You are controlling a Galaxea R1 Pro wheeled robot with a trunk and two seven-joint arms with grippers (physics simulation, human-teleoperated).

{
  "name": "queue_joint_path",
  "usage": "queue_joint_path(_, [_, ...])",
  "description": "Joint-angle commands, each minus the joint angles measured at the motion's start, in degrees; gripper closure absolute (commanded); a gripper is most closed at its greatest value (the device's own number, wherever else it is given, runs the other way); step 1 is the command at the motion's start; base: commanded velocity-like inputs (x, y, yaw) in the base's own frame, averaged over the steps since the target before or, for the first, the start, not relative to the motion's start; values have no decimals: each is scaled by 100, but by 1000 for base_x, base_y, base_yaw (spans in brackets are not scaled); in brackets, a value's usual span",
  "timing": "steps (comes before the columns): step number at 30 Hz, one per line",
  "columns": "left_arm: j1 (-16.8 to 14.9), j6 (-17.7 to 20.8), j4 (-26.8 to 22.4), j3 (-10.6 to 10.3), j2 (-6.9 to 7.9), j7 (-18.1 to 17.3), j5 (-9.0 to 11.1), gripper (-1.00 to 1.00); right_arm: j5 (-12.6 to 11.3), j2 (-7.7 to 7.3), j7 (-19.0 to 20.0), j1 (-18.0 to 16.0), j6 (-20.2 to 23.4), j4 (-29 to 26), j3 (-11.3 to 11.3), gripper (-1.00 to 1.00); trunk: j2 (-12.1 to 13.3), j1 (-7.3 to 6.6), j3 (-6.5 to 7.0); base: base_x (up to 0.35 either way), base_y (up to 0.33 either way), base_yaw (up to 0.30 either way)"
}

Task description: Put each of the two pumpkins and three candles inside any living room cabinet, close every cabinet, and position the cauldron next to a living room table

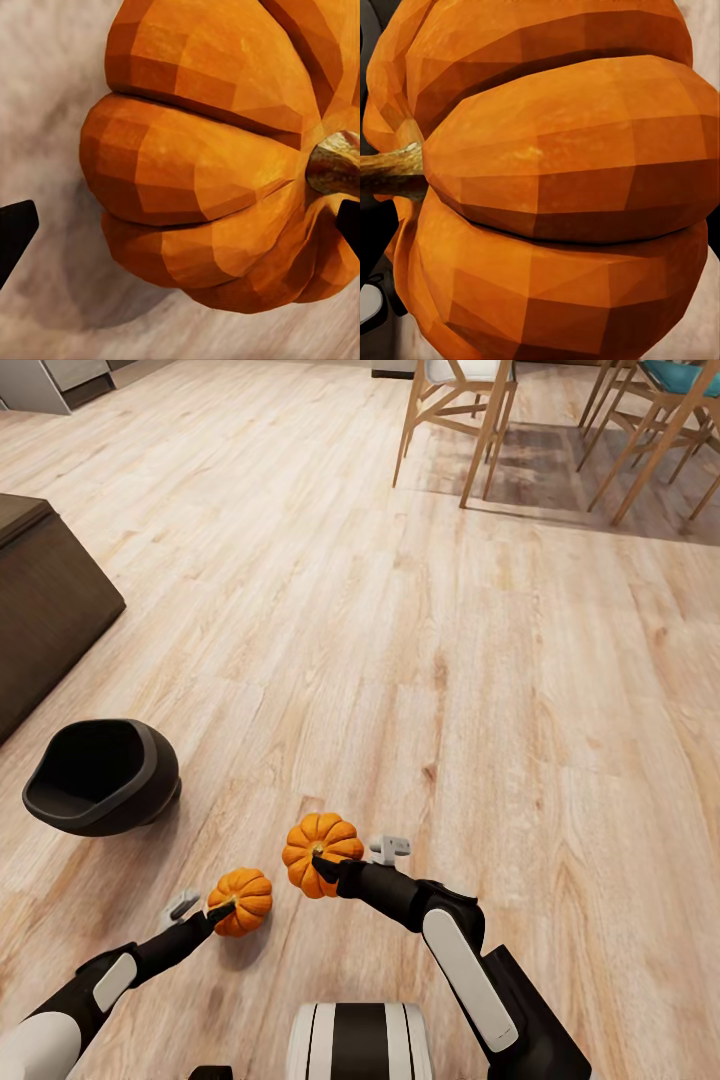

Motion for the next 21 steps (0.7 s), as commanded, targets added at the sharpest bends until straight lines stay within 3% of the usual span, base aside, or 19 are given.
queue_joint_path(1, [1, 4, 10, 25, 1, -38, -94, -100, -69, 0, -55, -3, 12, -7, 3, 100, -1, 0, -4, 0, 0, 0])
queue_joint_path(21, [1, 9, 9, 8, -7, -175, -109, -100, -69, 0, -55, -3, 12, -7, 3, 100, -1, 0, -4, 9, -12, 0])
